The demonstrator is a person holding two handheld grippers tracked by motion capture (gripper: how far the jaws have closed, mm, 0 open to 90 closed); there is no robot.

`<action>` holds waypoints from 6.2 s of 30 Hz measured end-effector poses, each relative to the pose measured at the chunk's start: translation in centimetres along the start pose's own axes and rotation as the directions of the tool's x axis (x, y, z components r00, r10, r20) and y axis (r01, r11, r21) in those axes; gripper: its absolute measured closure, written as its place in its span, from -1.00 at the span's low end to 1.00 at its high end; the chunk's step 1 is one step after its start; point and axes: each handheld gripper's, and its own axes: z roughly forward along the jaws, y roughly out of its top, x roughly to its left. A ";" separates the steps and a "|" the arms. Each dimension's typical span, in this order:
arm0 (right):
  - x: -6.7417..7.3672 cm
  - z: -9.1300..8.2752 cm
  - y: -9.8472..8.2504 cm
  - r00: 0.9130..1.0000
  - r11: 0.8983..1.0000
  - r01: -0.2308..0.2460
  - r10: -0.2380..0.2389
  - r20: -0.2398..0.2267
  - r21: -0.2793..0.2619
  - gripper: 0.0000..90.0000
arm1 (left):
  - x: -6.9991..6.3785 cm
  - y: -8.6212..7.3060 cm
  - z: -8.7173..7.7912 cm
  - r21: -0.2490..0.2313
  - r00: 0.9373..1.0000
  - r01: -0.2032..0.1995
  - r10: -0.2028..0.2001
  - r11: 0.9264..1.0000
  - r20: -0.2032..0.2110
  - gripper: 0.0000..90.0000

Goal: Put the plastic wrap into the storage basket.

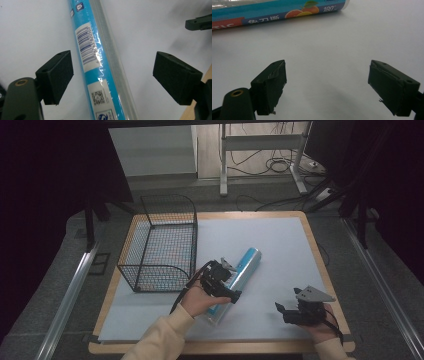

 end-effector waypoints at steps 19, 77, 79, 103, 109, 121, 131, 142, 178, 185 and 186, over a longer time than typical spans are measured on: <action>-0.1 0.2 -0.2 1.000 1.000 0.012 -0.013 0.009 0.024 -0.66 | 0.8 2.3 4.1 0.085 0.999 0.003 0.000 0.996 -0.038 -0.63; -0.1 0.4 -0.3 0.999 0.999 0.018 -0.021 0.045 0.047 -0.65 | 1.8 3.4 8.8 0.243 0.987 0.150 -0.133 0.958 -0.088 -0.33; -0.2 0.3 -0.3 0.998 0.999 0.018 -0.020 0.051 0.042 -0.64 | 2.2 3.4 8.7 0.252 0.988 0.149 -0.135 0.956 -0.071 -0.32; -0.1 0.4 -0.3 0.998 0.999 0.024 -0.026 0.056 0.045 -0.64 | 2.7 4.2 4.5 0.198 0.994 0.098 -0.107 0.975 0.034 -0.30; 0.0 0.4 -0.3 0.998 0.999 0.026 -0.029 0.058 0.043 -0.64 | 2.8 3.9 3.0 0.171 0.994 0.081 -0.092 0.982 0.055 -0.29; 0.0 0.4 -0.3 0.997 0.999 0.030 -0.032 0.065 0.042 -0.64 | 3.0 3.5 1.0 0.146 0.996 0.060 -0.070 0.987 0.063 -0.29; 0.0 0.4 -0.3 0.997 0.999 0.032 -0.035 0.068 0.039 -0.64 | 3.4 3.6 -0.3 0.127 0.996 0.057 -0.066 0.990 0.066 -0.29; 0.1 0.3 -0.2 0.996 0.999 0.041 -0.042 0.074 0.025 -0.64 | 3.6 4.2 -2.2 0.097 0.997 0.039 -0.045 0.995 0.060 -0.29; 0.2 0.4 -0.2 0.996 0.998 0.047 -0.049 0.068 0.030 -0.64 | 3.0 8.4 -5.5 0.014 0.999 0.003 -0.004 1.000 0.033 -0.29; 0.1 0.3 -0.2 0.997 0.999 0.044 -0.046 0.067 0.031 -0.64 | 3.6 9.1 -5.5 0.007 1.000 0.003 -0.003 1.000 0.019 -0.29; 0.1 0.4 -0.2 0.997 0.998 0.048 -0.050 0.066 0.033 -0.64 | 3.7 9.2 -5.5 0.006 1.000 0.004 -0.004 1.000 0.013 -0.29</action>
